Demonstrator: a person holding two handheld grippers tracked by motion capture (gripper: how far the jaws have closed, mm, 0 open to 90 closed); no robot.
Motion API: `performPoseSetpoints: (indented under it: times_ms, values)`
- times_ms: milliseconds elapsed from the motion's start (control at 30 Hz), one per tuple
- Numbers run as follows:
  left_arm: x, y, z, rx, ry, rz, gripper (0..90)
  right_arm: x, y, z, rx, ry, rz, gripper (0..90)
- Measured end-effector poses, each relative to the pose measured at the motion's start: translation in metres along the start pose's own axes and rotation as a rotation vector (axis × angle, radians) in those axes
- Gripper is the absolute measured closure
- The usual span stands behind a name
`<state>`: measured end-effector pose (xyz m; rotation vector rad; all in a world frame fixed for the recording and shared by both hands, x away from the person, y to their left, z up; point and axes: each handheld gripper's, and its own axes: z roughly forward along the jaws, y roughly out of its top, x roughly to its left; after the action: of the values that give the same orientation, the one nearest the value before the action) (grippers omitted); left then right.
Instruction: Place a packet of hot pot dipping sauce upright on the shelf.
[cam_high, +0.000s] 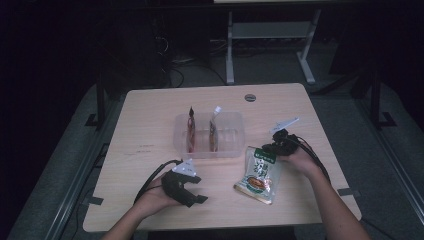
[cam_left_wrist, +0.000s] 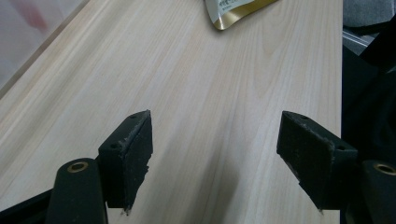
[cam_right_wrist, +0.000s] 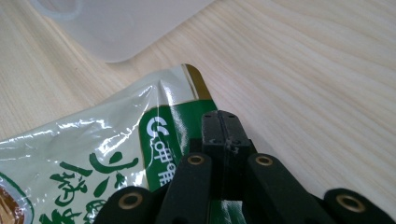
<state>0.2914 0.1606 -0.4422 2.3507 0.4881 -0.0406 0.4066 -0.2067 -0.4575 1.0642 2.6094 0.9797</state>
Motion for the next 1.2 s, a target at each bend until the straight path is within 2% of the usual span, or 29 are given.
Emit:
performPoseSetpoints:
  times_ms: [100, 367, 433, 600, 867, 1200]
  values:
    - [0.000, -0.002, -0.002, 0.004, 0.006, -0.004, 26.5, 0.000, -0.001, 0.004, 0.025, -0.003, -0.014, 90.0]
    - [0.000, -0.002, -0.003, 0.008, 0.009, -0.002, 26.5, -0.003, -0.004, 0.002, 0.032, 0.015, -0.006, 90.0]
    - [-0.001, -0.001, -0.003, 0.006, 0.009, -0.003, 26.5, -0.002, -0.005, 0.000, 0.044, 0.012, -0.020, 90.0]
    - [0.000, -0.002, -0.004, -0.001, 0.013, -0.007, 26.5, 0.003, -0.013, -0.008, 0.068, 0.044, -0.032, 90.0]
    - [-0.001, 0.000, -0.006, -0.006, 0.024, -0.005, 26.4, 0.026, -0.028, -0.019, 0.103, 0.109, -0.075, 90.0]
    - [-0.004, 0.003, -0.001, -0.013, 0.042, 0.014, 26.4, 0.070, -0.037, -0.021, 0.119, 0.217, -0.152, 90.0]
